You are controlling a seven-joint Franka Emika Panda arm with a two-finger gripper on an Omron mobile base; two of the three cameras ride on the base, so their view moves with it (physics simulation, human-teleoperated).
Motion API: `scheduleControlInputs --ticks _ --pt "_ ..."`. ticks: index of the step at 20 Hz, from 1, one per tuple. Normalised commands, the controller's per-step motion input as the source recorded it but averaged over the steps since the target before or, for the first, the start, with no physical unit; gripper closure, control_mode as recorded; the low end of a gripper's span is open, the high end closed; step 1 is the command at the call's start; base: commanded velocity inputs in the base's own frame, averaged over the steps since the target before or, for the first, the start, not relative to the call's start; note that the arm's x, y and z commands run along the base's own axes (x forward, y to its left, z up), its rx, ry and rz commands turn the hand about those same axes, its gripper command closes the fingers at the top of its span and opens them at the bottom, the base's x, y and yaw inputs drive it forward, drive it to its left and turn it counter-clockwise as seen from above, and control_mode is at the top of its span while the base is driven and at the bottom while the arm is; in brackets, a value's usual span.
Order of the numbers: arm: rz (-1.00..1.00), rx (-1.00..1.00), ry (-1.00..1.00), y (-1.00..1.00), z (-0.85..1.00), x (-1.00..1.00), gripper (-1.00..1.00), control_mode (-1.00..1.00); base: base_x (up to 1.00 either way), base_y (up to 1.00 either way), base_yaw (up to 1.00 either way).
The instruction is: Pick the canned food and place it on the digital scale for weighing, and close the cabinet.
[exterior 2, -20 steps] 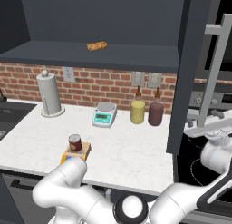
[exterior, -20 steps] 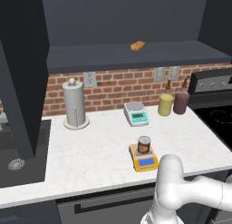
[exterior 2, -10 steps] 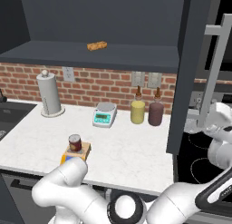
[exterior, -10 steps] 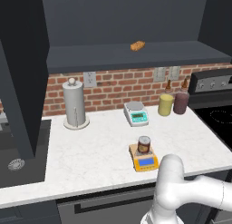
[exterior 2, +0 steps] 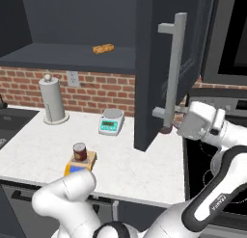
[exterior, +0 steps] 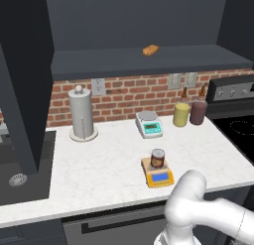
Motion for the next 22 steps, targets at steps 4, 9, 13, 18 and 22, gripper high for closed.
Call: scheduleControlInputs --ticks 4,9,13,18,22 --pt "-0.47 -0.05 0.03 1.0 0.0 0.0 -1.0 -1.0 0.0 0.0 0.0" --pt "-0.49 -0.04 0.0 1.0 0.0 0.1 -1.0 -1.0 0.0 0.0 0.0" --pt "-0.46 -0.1 0.05 0.99 0.0 0.58 -1.0 -1.0 0.0 0.0 0.0" --pt "-0.43 -0.08 0.11 0.75 0.0 0.77 -1.0 -1.0 0.0 0.0 0.0" --pt "-0.33 -0.01 0.19 0.27 0.09 0.85 -1.0 -1.0 0.0 0.0 0.0"
